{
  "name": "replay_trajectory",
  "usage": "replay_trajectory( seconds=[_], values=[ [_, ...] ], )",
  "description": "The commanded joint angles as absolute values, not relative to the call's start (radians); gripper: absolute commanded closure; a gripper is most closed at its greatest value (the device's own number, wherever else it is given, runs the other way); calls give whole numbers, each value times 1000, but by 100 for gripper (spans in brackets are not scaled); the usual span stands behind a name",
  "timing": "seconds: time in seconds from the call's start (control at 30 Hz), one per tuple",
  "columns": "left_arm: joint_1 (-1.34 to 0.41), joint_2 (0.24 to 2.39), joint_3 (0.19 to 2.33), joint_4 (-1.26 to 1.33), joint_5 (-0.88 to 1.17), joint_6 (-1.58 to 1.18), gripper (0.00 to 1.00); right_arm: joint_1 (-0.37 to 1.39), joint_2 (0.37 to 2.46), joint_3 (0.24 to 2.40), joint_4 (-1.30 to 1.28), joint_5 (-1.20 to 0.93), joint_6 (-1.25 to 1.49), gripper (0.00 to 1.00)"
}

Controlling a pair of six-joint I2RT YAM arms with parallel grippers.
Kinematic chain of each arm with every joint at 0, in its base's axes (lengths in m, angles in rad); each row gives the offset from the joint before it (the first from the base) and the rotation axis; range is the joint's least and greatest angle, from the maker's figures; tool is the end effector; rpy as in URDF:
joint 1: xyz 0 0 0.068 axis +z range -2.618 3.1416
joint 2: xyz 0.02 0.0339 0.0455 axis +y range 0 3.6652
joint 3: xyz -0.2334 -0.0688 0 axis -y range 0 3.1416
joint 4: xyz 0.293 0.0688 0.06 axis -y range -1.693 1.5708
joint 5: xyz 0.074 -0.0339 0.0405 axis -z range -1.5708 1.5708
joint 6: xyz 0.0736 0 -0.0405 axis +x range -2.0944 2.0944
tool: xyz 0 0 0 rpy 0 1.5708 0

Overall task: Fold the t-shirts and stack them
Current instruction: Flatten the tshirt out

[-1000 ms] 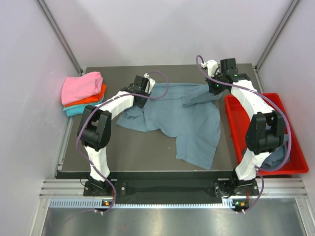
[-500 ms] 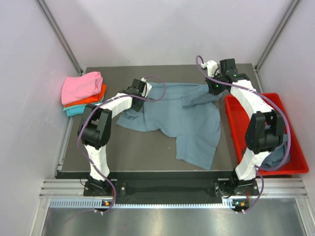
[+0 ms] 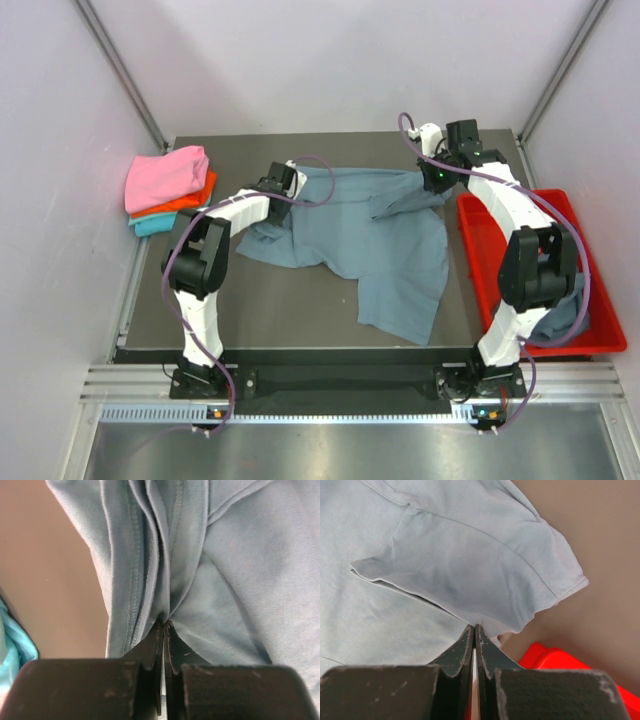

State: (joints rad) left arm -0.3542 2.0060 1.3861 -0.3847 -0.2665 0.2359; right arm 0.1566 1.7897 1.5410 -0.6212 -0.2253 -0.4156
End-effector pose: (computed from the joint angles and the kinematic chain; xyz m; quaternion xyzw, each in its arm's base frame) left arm 0.4471 -0.1447 0.0814 0.2412 0.9214 0.1110 0.2839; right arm 0.4552 0.0885 0.2160 -0.3004 0.8844 0.0606 0.3519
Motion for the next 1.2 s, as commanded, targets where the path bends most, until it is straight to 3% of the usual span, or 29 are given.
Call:
replay_trajectory(
  seconds=[0.0,0.3,0.6,0.9,1.17],
  values=[
    [-348,1942,1424,-341,-307,236,100,170,1778,1595,-603,-226,-407,100],
    [-350,1720,1578,-322,-324,278,100,170,1637,1644,-581,-149,-426,100],
    [-348,1536,1632,-262,-316,350,100,169,1510,1818,-522,32,-396,100],
    [-348,1346,1681,-275,-304,414,100,169,1341,1994,-590,54,-351,100],
    [-348,1154,1730,-180,-252,523,100,169,1080,2011,-531,104,-304,100]
  ],
)
